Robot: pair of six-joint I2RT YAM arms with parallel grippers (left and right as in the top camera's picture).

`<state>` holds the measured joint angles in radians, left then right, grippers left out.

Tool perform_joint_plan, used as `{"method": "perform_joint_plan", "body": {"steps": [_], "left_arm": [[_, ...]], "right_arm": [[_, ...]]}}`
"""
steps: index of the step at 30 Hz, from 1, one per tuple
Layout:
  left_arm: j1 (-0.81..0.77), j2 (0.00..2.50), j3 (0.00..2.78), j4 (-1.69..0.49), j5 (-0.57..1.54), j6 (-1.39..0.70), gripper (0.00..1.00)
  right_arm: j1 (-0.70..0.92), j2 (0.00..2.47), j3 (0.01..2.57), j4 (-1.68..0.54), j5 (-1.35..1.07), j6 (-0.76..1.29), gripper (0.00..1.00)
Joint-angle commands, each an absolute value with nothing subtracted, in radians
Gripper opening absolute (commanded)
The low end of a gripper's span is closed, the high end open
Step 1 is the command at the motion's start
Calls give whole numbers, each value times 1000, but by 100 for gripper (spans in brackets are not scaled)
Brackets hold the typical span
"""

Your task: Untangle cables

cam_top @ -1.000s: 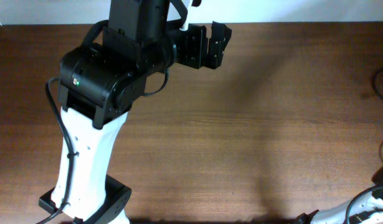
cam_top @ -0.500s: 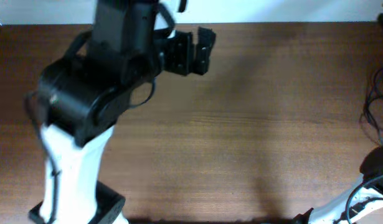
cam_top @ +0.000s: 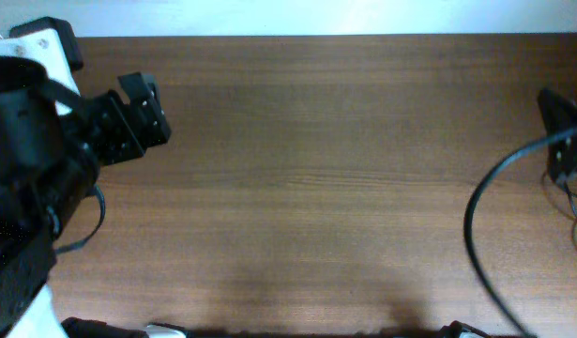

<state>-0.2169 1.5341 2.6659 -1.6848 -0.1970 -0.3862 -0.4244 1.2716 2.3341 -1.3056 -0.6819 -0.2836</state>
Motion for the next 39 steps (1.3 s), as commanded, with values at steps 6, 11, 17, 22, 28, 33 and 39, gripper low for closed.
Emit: {"method": "perform_joint_plan", "body": {"steps": [6,11,17,22,28,33,39], "left_arm": [[-198,1532,2617,-1665,-200,-381,99],[-198,1532,2617,-1678,92,-381,99],[-198,1527,2618,-1676,150,-381,99],[-198,1558,2617,-1397,149,-350,99],[-221,1365,2259,-761,52,-91,99],[-148,886,1300,-10,45,73,99],[4,630,856,227,45,73,99]], "right_arm": [[-419,1276,2339,-1306,-631,-271,99],[-419,1292,2339,-1306,-631,-271,99],[-419,1376,2339,-1306,-631,-271,99],[-419,1510,2339,-1306,-631,-271,99],[-419,1740,2339,-1306,-631,-271,99],[-419,2011,2339,-1306,-630,-271,99],[-419,2141,2339,-1305,-596,-271,99]]}}
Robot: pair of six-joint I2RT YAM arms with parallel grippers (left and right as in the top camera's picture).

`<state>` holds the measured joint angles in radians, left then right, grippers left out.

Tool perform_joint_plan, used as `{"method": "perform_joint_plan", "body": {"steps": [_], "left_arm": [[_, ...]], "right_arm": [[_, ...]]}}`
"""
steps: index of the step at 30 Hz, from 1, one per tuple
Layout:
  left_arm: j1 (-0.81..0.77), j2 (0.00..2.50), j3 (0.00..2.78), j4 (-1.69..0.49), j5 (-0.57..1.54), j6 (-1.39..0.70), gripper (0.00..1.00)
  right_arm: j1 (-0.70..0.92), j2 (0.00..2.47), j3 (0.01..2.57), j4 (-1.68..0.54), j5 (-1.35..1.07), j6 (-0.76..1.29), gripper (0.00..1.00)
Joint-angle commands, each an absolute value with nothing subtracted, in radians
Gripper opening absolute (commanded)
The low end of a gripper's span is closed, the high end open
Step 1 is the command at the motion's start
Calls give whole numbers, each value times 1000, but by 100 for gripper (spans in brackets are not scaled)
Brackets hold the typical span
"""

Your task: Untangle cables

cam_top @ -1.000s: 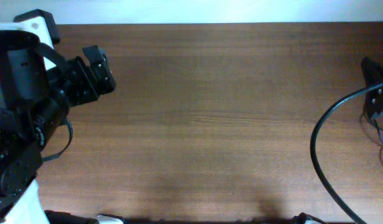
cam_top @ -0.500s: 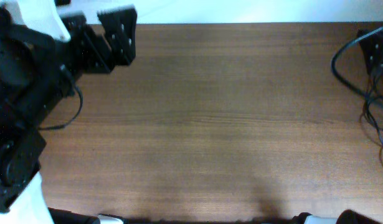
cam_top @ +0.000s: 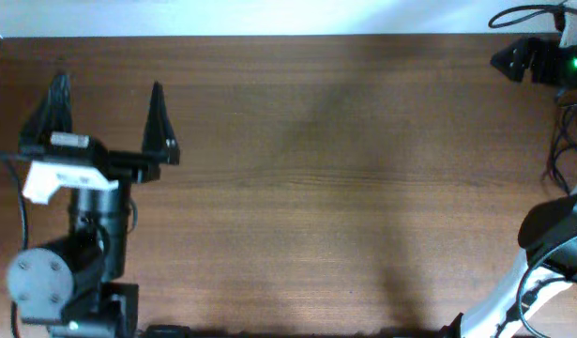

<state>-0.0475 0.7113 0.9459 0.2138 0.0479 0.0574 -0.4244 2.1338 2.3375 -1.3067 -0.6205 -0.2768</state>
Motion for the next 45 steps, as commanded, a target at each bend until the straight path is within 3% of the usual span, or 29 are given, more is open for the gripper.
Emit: {"method": "perform_joint_plan", "body": {"steps": [1,11,15,19,25,27,36,45], "left_arm": [[29,587,812,227,45,73,99],[152,101,356,113,59,68,99],[149,15,158,111,194,57,99],[88,15,43,131,160,58,99],[10,15,9,45,-102,58,99],[11,15,9,-70,-114,59,99],[11,13,9,-81,-75,225,99],[11,13,9,-78,-114,38,99]], "right_arm": [[-419,2143,2338,-1305,-575,-271,99],[-419,2143,2339,-1306,-559,-271,99],[-419,2143,2339,-1305,-559,-271,99],[-419,2143,2338,-1305,-559,-271,99],[-419,2143,2338,-1305,-559,-271,99],[-419,2143,2339,-1306,-559,-271,99],[-419,2143,2338,-1306,-559,-271,99],[-419,2143,2339,-1305,-559,-271,99]]}}
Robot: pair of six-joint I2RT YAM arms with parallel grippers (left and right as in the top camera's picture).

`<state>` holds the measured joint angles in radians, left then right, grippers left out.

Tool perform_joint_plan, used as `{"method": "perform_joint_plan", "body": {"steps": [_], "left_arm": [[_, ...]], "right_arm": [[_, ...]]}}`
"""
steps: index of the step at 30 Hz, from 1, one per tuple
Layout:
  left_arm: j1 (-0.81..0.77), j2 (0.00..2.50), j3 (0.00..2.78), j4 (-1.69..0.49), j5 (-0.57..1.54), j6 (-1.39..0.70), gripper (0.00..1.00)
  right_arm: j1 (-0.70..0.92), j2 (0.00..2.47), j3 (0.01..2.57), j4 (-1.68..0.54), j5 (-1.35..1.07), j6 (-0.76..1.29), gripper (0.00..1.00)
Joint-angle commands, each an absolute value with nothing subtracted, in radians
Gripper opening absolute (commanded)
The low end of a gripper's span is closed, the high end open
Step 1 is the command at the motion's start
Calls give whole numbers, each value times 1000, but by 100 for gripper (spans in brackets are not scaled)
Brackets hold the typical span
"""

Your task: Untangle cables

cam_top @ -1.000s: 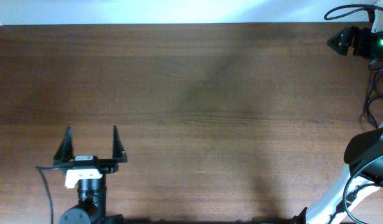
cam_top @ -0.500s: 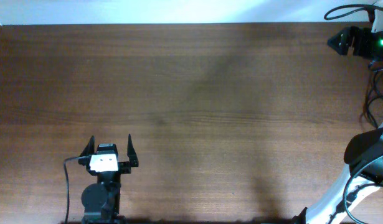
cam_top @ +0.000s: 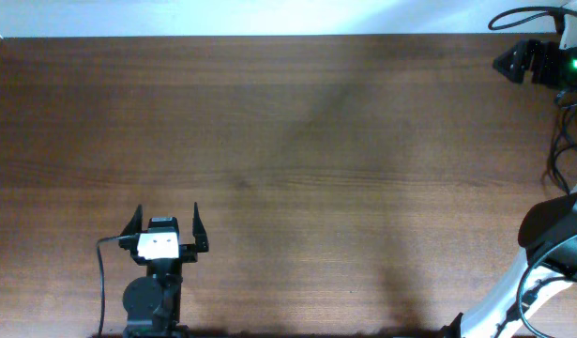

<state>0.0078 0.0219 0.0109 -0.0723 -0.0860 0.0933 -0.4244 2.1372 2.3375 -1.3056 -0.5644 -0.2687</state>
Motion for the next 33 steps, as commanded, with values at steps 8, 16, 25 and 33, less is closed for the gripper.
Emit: {"method": "perform_joint_plan", "body": {"steps": [8,16,25,33], "left_arm": [[11,13,8,-72,-154,207,99],[11,14,9,-77,-94,144,99],[11,14,9,-77,-94,144,99],[11,14,9,-77,-94,144,99]], "right_arm": [[-419,2143,2338,-1306,-559,-271,99],[-419,2143,2338,-1306,-559,-271,99],[-419,2143,2338,-1305,-559,-271,99],[-368,2023,2339,-1306,-477,-272,99]]}}
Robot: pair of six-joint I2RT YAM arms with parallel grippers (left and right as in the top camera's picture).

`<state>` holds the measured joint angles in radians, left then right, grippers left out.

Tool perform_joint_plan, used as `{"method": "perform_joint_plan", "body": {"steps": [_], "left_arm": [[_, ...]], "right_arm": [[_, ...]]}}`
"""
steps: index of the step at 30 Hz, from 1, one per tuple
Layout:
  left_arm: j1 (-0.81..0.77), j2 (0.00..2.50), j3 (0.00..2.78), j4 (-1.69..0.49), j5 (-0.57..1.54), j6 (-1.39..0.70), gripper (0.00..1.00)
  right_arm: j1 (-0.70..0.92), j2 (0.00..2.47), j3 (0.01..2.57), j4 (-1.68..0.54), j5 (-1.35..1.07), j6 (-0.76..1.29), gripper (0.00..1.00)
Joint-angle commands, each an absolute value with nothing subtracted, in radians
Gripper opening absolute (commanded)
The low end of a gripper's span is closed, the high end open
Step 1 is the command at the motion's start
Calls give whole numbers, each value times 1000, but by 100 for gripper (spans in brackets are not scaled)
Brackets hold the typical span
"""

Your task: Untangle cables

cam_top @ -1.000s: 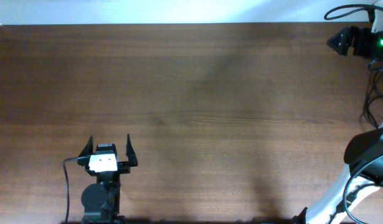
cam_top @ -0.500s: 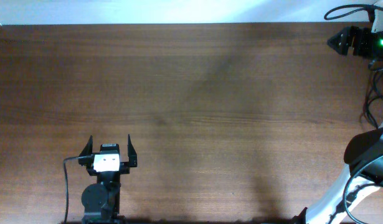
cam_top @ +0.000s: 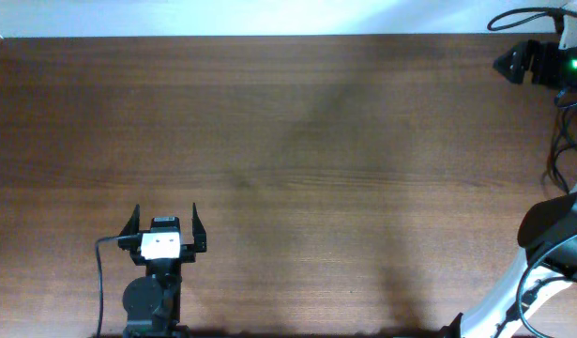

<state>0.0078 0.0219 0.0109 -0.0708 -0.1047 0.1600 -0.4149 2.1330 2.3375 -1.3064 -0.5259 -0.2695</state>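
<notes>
The overhead view shows no tangled cables on the wooden table (cam_top: 297, 169); the task's cables are out of view. My left gripper (cam_top: 164, 223) sits low near the front left edge, open, with nothing between its fingers (cam_top: 196, 225). My right gripper (cam_top: 513, 63) is at the far right corner, a dark shape beside a green light. Its jaws are too small and dark to read.
Black wiring (cam_top: 558, 141) hangs along the right edge beside the right arm (cam_top: 551, 230). A thin cable (cam_top: 98, 272) runs down from the left wrist toward the front edge. A white wall borders the table's far side.
The left arm first loomed large at the left, with the right arm low at the right edge beside a loop of cable. Then the left gripper stood open at mid-left and the right gripper was at the far right corner. The left gripper later sat by the front edge and stays there.
</notes>
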Motion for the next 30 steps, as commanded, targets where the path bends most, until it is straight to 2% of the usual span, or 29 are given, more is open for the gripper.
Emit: {"method": "perform_joint_plan", "body": {"steps": [1,6,10,16,18,21,24,30], "left_arm": [[11,14,9,-77,-94,144,99],[11,14,9,-77,-94,144,99],[11,14,9,-77,-94,144,99],[11,14,9,-77,-94,144,99],[11,14,9,-77,-94,144,99],[11,14,9,-77,-94,144,99],[11,14,9,-77,-94,144,99],[11,14,9,-77,-94,144,99]], "right_arm": [[-349,1981,2339,-1306,-477,-271,99],[-136,1699,2339,-1306,-477,-271,99],[51,1577,2339,-1306,-477,-271,99],[118,1439,2329,-1305,-470,-279,99],[117,1373,2296,-1275,-315,-315,99],[117,1234,2036,-984,-269,-477,99],[117,1096,1719,-712,-268,-493,99],[117,937,1209,-442,-205,-493,99]]}}
